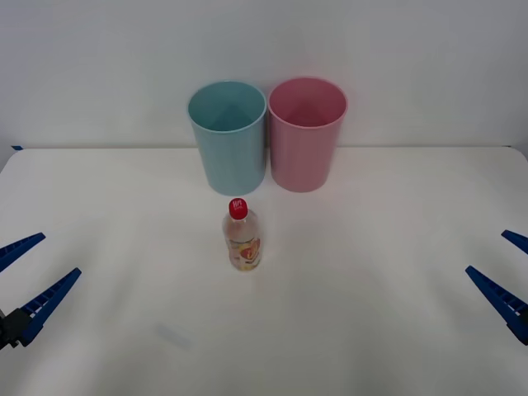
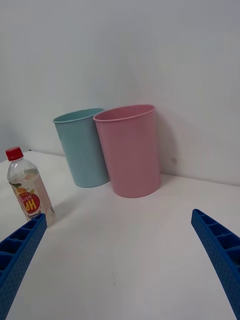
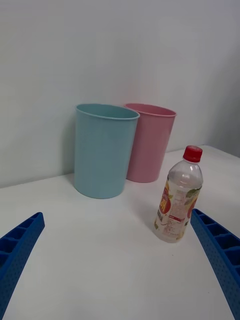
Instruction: Grasp the object on the table and drop it into the matching bin: aluminum can to the light blue bin, PET bottle to the pink bin.
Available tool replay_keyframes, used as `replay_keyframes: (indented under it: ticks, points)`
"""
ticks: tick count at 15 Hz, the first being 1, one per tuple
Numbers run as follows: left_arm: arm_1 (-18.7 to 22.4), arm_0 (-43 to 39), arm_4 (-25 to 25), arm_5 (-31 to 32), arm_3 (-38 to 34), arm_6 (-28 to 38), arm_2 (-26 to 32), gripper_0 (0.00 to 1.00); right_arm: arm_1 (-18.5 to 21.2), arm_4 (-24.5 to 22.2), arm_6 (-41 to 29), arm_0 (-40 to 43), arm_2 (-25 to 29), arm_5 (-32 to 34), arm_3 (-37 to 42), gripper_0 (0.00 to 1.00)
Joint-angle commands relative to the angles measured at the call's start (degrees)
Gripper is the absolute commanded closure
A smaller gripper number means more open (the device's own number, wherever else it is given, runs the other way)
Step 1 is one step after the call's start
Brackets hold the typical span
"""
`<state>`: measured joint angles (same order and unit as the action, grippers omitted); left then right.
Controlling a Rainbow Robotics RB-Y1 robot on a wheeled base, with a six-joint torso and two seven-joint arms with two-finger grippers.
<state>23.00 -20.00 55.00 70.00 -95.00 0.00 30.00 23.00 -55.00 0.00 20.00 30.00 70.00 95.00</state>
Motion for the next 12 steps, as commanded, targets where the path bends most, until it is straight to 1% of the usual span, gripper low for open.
replay_keyframes:
  ticks: [1, 3, 6, 8, 12]
  points:
    - [0.0, 0.0, 0.0, 0.0, 0.0, 0.0, 0.0, 0.0, 0.0, 0.0, 0.0, 0.0, 0.0, 0.0, 0.0, 0.0]
    - [0.0, 0.0, 0.0, 0.0, 0.0, 0.0, 0.0, 0.0, -0.24, -0.28, -0.35, -1.37, -0.38, 1.54, 0.54, 0.0]
    - [0.0, 0.0, 0.0, 0.0, 0.0, 0.0, 0.0, 0.0, 0.38, -0.19, -0.26, -1.37, -2.23, 1.1, 1.86, 0.0]
    - [0.0, 0.0, 0.0, 0.0, 0.0, 0.0, 0.0, 0.0, 0.29, -1.69, 0.09, -2.07, -2.84, 1.19, 1.86, 0.0]
    - [0.0, 0.0, 0.0, 0.0, 0.0, 0.0, 0.0, 0.0, 0.38, -3.8, 1.41, -3.12, -7.85, 0.66, 1.68, 0.0]
